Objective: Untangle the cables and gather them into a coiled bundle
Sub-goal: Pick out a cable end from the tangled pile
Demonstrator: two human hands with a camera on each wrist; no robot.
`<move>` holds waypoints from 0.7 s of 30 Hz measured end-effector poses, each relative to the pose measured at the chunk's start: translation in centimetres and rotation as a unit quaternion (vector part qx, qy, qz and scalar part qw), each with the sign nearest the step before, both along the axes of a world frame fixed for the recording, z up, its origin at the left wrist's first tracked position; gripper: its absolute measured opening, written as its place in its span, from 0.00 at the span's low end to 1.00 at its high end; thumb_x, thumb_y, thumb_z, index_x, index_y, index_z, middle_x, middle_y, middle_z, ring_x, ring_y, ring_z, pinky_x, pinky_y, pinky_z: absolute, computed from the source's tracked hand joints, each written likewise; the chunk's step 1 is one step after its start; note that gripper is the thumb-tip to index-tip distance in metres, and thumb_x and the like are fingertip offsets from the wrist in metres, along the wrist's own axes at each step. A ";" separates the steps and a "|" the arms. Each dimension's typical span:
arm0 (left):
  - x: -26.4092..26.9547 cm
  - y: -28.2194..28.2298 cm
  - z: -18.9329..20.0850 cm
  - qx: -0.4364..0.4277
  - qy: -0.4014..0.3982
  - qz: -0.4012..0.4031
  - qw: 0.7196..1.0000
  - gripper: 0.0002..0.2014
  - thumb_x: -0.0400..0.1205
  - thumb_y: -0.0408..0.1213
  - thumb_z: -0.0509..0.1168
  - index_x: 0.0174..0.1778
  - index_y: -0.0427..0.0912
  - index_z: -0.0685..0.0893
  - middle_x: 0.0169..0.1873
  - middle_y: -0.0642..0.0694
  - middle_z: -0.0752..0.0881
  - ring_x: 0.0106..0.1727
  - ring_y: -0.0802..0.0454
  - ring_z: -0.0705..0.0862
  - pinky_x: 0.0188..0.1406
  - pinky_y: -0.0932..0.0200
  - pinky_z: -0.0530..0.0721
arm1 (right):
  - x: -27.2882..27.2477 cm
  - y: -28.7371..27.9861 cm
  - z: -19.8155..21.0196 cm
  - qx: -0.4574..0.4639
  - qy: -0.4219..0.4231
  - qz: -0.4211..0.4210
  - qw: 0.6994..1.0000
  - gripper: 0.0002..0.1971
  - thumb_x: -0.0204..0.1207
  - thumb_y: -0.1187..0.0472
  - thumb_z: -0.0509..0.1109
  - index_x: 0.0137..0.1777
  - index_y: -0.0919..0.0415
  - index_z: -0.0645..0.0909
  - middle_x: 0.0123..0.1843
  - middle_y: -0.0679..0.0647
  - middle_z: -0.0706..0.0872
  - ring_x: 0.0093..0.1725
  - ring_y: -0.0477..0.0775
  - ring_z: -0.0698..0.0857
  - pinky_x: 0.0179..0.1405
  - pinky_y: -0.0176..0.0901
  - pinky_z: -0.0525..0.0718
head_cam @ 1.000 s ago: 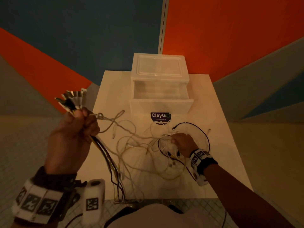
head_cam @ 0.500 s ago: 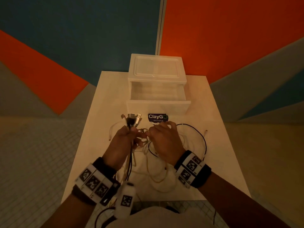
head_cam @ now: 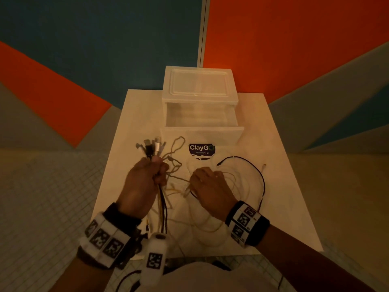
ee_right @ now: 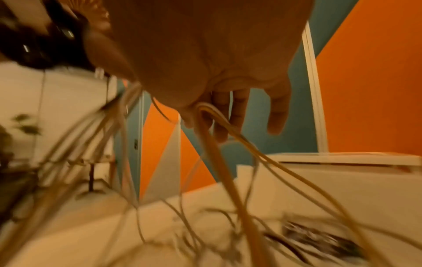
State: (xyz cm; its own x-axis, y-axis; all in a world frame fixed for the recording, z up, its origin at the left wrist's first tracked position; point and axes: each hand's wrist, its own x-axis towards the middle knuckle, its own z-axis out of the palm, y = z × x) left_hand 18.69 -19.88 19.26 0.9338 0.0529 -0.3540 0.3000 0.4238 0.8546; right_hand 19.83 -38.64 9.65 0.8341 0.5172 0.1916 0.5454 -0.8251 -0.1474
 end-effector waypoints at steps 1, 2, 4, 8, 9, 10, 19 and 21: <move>-0.2 0.6 0.4 -0.001 -0.011 0.004 1.000 0.13 0.87 0.27 0.49 0.39 0.41 0.72 0.30 0.47 0.73 0.26 0.57 0.66 0.28 0.61 0.66 | 0.6 -1.0 -1.1 -0.014 0.040 -0.014 0.999 0.10 0.79 0.55 0.61 0.57 0.54 0.78 0.61 0.51 0.81 0.60 0.58 0.79 0.48 0.55 0.80; -0.4 1.2 0.8 -0.006 -0.022 0.006 1.000 0.13 0.87 0.27 0.49 0.38 0.42 0.71 0.30 0.48 0.72 0.26 0.57 0.66 0.29 0.61 0.66 | 1.3 -2.2 -2.2 -0.028 0.093 -0.032 0.995 0.14 0.78 0.57 0.66 0.62 0.54 0.76 0.68 0.52 0.78 0.64 0.60 0.77 0.50 0.56 0.81; -1.0 2.3 1.6 -0.025 -0.048 0.007 0.999 0.13 0.87 0.28 0.49 0.38 0.42 0.71 0.30 0.49 0.72 0.28 0.57 0.65 0.29 0.62 0.66 | 2.8 -4.3 -4.3 -0.045 0.192 -0.059 0.979 0.21 0.78 0.63 0.67 0.71 0.54 0.72 0.75 0.55 0.72 0.69 0.63 0.73 0.61 0.57 0.80; -2.2 3.6 3.0 -0.038 -0.096 -0.002 0.995 0.10 0.86 0.32 0.50 0.39 0.42 0.71 0.32 0.49 0.70 0.28 0.58 0.65 0.29 0.64 0.70 | 5.2 -6.7 -6.1 -0.097 0.270 -0.110 0.951 0.26 0.79 0.71 0.61 0.75 0.52 0.66 0.73 0.57 0.71 0.68 0.64 0.73 0.62 0.60 0.79; -2.5 3.9 3.4 -0.038 -0.108 -0.003 0.993 0.09 0.85 0.33 0.51 0.39 0.42 0.71 0.32 0.49 0.70 0.28 0.58 0.65 0.29 0.64 0.71 | 5.6 -6.8 -6.2 -0.093 0.272 -0.118 0.951 0.24 0.79 0.68 0.61 0.73 0.50 0.67 0.70 0.56 0.73 0.65 0.63 0.74 0.59 0.61 0.81; -2.8 4.1 3.7 -0.039 -0.120 -0.001 0.992 0.09 0.85 0.33 0.51 0.40 0.43 0.72 0.32 0.50 0.70 0.28 0.58 0.65 0.29 0.65 0.71 | 5.9 -6.8 -6.2 -0.075 0.274 -0.127 0.950 0.19 0.82 0.64 0.60 0.70 0.49 0.68 0.67 0.56 0.76 0.62 0.63 0.76 0.56 0.61 0.81; -3.6 9.4 4.7 -0.165 -0.168 0.027 0.972 0.13 0.91 0.32 0.41 0.57 0.31 0.70 0.46 0.32 0.76 0.41 0.38 0.76 0.48 0.44 0.74 | 7.5 -8.3 -8.1 0.032 0.317 -0.197 0.927 0.15 0.86 0.55 0.54 0.70 0.47 0.73 0.62 0.60 0.83 0.61 0.66 0.82 0.62 0.58 0.80; -3.8 8.9 4.3 -0.096 -0.181 0.006 0.979 0.07 0.86 0.33 0.54 0.49 0.37 0.76 0.38 0.42 0.78 0.33 0.51 0.77 0.38 0.57 0.79 | 7.5 -8.6 -7.5 0.027 0.299 -0.220 0.928 0.15 0.86 0.55 0.55 0.68 0.51 0.77 0.66 0.59 0.79 0.66 0.66 0.79 0.66 0.58 0.77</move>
